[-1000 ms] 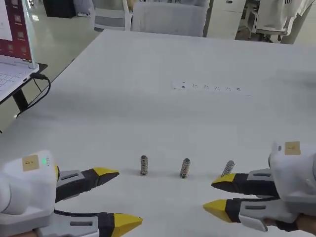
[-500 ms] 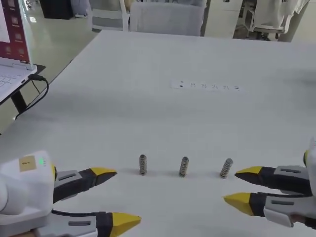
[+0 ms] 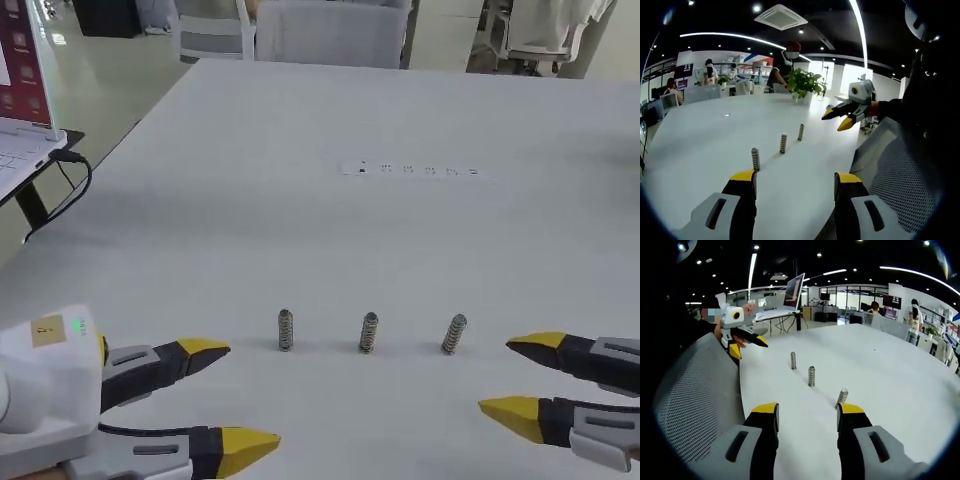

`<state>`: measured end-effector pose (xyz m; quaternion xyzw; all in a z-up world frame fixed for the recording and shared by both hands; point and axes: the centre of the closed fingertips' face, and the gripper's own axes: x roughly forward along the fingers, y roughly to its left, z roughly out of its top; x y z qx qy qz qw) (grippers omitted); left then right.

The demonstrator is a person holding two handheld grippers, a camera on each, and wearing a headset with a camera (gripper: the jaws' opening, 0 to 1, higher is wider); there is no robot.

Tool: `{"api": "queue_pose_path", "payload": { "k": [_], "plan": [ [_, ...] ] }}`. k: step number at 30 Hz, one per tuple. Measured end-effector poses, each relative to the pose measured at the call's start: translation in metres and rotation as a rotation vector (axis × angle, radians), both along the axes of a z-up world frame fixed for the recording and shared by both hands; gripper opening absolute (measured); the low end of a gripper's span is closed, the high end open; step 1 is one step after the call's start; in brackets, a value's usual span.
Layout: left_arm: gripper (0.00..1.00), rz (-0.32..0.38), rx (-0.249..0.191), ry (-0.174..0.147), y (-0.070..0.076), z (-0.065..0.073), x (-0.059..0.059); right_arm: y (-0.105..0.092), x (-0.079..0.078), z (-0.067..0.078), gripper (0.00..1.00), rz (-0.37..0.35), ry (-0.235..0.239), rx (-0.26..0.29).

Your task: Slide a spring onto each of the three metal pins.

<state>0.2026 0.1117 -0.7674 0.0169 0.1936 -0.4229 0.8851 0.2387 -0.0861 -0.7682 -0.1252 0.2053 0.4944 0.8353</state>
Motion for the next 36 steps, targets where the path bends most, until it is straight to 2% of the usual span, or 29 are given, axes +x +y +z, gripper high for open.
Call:
{"api": "queue_pose_path", "payload": {
  "k": [9,11,14,22,29,36],
  "plan": [
    [0.58,0.004,-0.001,0.010,0.003,-0.004,0.001,0.004,0.001,-0.009,0.56,0.000,-0.005,0.001],
    [0.58,0.007,0.001,0.013,0.004,-0.007,0.001,0.004,0.001,-0.012,0.62,-0.002,-0.005,-0.002],
    [0.59,0.009,0.003,0.018,0.005,-0.008,0.001,0.004,0.000,-0.014,0.64,-0.006,0.000,-0.007],
    [0.61,0.016,0.002,0.023,0.005,-0.010,0.003,0.003,0.004,-0.012,0.73,-0.031,-0.003,0.019],
    [0.68,0.032,-0.004,0.031,0.006,-0.011,0.005,0.004,0.003,-0.013,0.74,-0.032,0.005,0.024],
    [0.79,0.055,-0.008,0.039,0.008,-0.012,0.007,0.005,0.003,-0.012,0.74,-0.030,0.009,0.026]
  ]
}}
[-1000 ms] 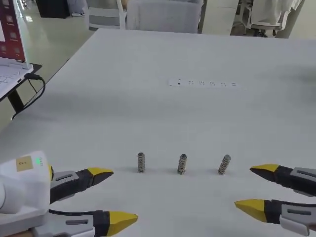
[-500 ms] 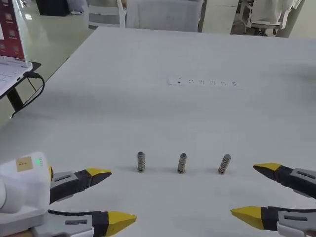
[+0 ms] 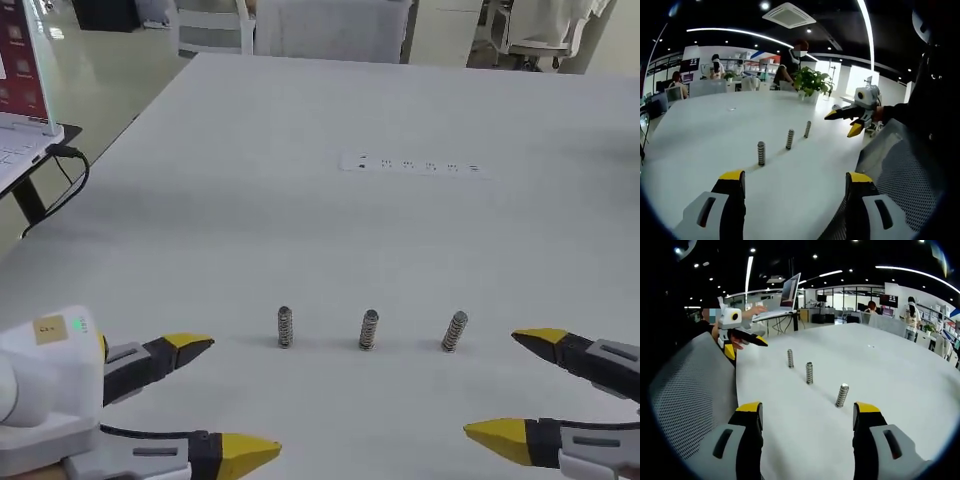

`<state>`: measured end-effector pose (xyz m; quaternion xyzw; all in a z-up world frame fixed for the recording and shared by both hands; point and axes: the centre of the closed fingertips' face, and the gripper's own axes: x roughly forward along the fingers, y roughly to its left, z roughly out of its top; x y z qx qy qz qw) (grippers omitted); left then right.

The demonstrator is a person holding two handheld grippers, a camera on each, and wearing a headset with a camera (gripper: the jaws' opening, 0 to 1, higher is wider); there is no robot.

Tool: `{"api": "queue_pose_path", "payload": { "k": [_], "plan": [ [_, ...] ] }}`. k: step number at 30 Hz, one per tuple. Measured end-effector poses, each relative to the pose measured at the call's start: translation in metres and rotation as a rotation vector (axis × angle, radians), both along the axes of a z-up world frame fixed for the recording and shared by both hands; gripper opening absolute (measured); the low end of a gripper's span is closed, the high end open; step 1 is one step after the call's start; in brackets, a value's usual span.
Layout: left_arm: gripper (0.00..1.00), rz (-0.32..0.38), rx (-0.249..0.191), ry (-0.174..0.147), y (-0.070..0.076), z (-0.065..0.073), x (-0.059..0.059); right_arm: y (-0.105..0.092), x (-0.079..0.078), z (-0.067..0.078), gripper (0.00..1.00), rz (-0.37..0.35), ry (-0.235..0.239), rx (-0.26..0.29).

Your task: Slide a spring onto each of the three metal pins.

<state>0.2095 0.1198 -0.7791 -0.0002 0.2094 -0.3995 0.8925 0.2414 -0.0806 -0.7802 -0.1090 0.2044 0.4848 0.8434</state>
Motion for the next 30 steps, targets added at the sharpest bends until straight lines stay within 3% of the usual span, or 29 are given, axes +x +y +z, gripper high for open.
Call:
{"api": "queue_pose_path", "payload": {
  "k": [5,9,30],
  "plan": [
    [0.93,0.042,0.000,-0.005,0.0045,0.0000,0.0057,-0.0004,0.0001,0.0007,0.74,-0.002,0.002,0.004],
    [0.98,0.058,-0.004,-0.005,0.0064,0.0004,0.0077,-0.0007,0.0000,0.0005,0.74,-0.003,0.002,0.004],
    [0.98,0.066,-0.009,0.008,0.0072,-0.0001,0.0072,-0.0017,0.0001,-0.0011,0.74,-0.004,0.012,-0.001]
  ]
}}
